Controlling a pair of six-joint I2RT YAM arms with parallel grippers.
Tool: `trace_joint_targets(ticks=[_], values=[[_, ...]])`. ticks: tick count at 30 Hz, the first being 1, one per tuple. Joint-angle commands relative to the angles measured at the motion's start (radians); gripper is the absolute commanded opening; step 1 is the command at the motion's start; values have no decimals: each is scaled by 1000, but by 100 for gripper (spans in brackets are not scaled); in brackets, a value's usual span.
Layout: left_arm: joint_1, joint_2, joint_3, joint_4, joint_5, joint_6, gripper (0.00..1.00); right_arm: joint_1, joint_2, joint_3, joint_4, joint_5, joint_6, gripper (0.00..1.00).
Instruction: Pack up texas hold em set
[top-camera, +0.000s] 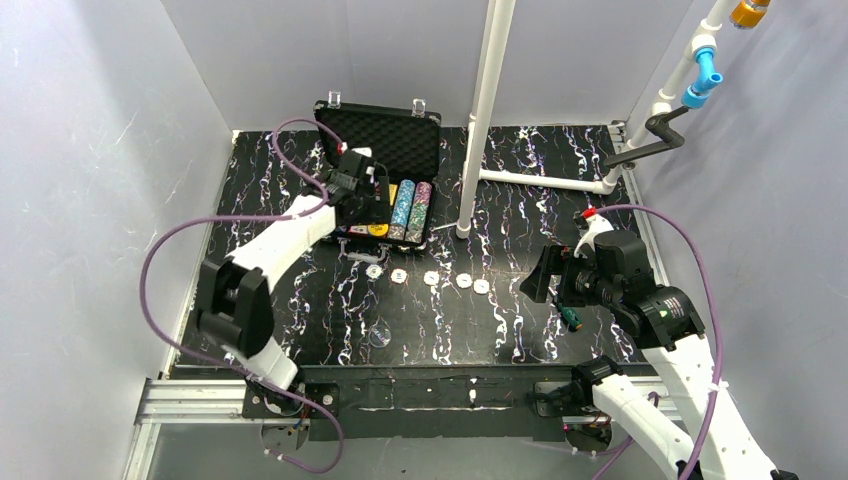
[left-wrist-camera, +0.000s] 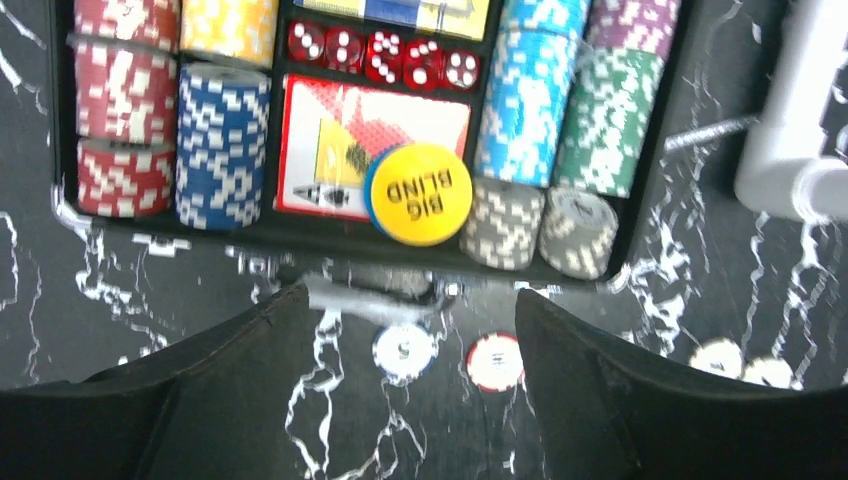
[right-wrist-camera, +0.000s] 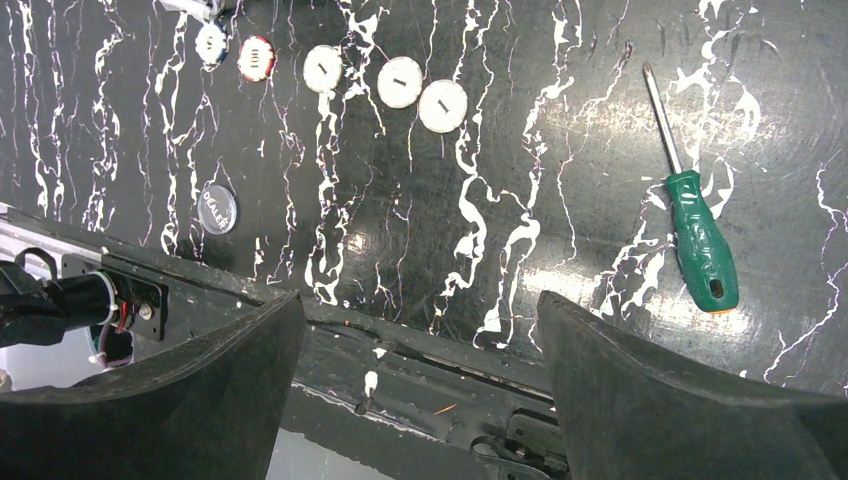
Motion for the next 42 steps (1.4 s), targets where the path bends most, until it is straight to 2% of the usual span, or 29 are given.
trace_joint_targets(ticks=[1,6,10,15,19,23,26,29,32,42], values=[[5,-196,-134,-58,96,-53,76,3,8,-20,26,7,11,93],[6,-362,-347,-61,279,-106,76,3,57,-48,49,-14,22,93],[5,-513,-535,-4,424,-185,76,5,125,-67,81,-52,35,93],[7,-689,-667,-13,457,-220,76,62,236,-89,158,-84,91,91],[8,-801,-611,-144,340,-177,76,216,357,-74,230,10,164,91],[10,-871,-468,-320,150,-86,78,365,520,28,260,141,234,89],[11,-864,-330,-439,75,-55,81,475,660,121,283,289,268,86],[10,-861,-230,-525,77,-59,81,548,803,228,275,426,296,83],[10,-912,-212,-562,98,-100,81,598,928,325,291,486,285,82],[10,-1056,-415,-530,337,-343,81,619,1190,496,431,450,167,81]])
